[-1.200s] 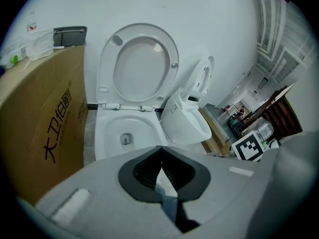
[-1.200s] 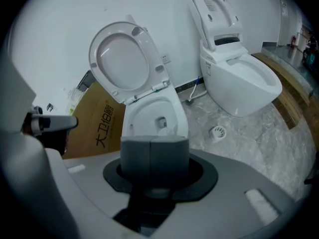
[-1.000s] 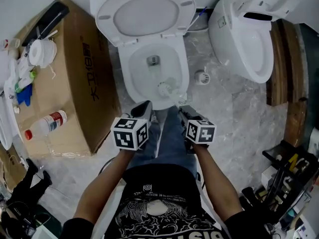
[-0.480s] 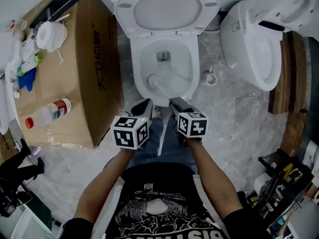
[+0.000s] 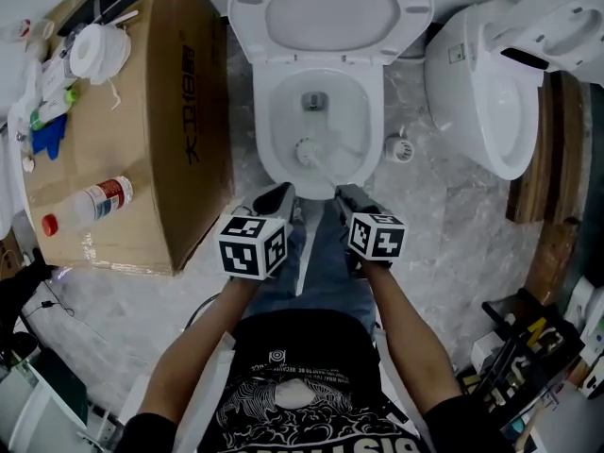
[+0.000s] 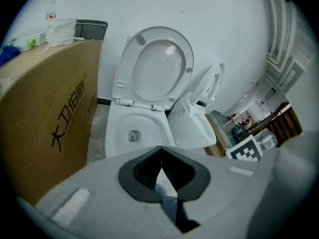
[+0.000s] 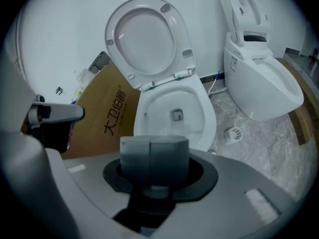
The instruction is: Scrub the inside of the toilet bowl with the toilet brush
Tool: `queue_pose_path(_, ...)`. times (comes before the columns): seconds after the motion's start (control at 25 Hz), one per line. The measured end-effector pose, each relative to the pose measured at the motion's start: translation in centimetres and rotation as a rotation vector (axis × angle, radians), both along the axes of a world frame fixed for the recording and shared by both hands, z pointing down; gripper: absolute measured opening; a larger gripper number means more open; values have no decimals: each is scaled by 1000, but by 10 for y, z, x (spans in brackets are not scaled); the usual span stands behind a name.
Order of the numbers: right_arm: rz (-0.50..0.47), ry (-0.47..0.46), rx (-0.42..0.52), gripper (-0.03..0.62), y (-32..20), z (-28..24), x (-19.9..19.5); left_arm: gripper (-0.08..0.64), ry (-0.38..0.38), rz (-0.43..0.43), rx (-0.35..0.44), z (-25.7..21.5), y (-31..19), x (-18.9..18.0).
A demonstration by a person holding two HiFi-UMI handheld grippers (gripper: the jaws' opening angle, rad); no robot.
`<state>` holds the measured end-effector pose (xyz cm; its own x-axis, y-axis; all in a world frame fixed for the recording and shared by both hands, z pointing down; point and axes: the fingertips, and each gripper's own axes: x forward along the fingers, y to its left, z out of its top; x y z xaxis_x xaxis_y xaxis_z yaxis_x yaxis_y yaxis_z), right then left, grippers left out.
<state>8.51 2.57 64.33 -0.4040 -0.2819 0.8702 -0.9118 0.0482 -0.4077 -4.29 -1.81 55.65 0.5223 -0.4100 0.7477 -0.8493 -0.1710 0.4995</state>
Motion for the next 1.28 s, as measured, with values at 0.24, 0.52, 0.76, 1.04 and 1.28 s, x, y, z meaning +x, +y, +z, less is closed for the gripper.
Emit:
queue_pose_path(0.24, -17, -35, -2, 155, -30, 12, -12, -8, -4, -18, -5, -1, -6, 7)
queue_pose_path(0.52, -45, -30, 3, 155, -80, 20, -17, -8, -1, -54, -24, 3, -4, 10)
queue_pose_path(0.76, -96, -22, 36, 155, -122, 23, -23, -7, -27, -118, -33, 4, -2, -3)
queue_pose_path(1.04, -35, -4, 83, 155, -161, 24, 2, -6, -46, -147, -35, 4, 1, -10)
queue_pose_path(1.28, 4, 54, 98, 155, -157, 24, 39, -6, -39, -98, -34, 6, -1, -2)
